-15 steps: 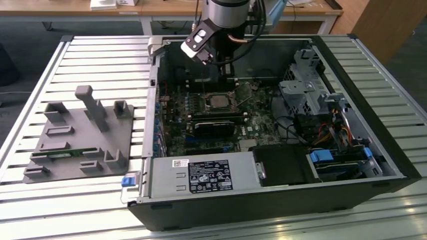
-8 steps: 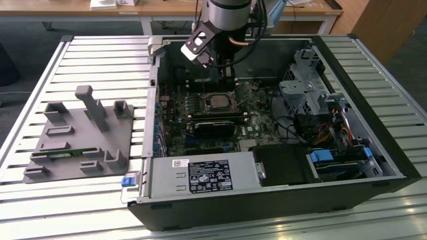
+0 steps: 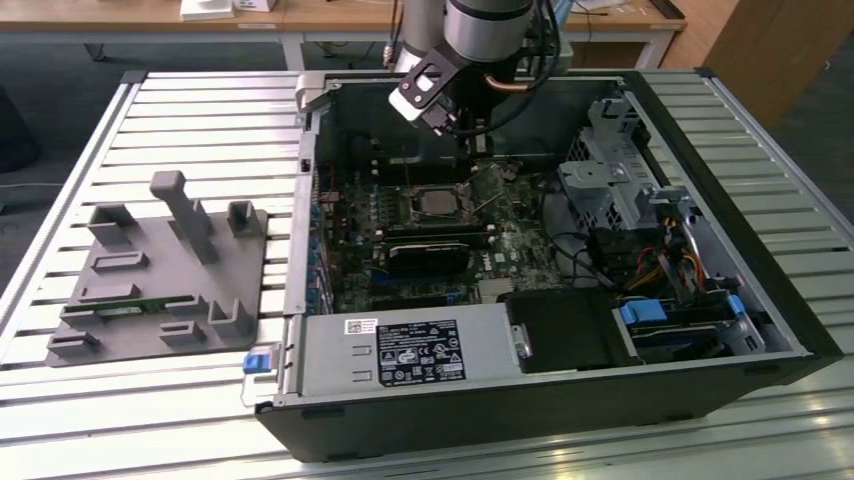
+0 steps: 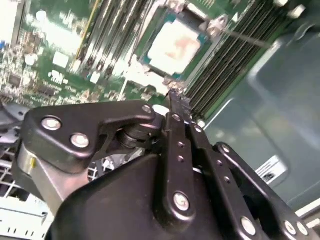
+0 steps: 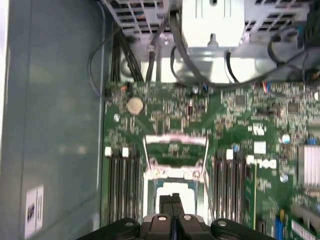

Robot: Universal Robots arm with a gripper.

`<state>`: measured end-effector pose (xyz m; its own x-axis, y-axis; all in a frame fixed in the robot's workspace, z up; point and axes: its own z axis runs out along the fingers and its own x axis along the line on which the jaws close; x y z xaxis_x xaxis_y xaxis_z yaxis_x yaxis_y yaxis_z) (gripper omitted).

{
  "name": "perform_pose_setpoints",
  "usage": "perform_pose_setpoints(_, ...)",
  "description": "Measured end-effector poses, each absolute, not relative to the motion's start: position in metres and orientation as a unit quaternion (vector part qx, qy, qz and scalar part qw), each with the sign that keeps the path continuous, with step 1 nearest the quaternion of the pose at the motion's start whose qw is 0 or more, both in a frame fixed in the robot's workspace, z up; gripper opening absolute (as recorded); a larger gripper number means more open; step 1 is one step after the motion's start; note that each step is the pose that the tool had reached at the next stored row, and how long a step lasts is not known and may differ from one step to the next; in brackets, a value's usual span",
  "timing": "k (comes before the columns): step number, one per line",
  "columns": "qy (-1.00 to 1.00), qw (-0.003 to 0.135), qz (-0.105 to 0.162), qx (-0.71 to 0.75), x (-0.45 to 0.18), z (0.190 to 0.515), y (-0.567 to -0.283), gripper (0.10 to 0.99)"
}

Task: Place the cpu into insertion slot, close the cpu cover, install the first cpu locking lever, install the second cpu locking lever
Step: 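Close the cpu cover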

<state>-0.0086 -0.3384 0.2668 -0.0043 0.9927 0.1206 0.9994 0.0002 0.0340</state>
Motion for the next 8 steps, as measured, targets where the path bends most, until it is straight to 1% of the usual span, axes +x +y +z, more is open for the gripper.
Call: perform_pose_setpoints(8, -0.707, 0.029, -0.053, -0.705, 0.0026, 0.2641, -0.3375, 0.118)
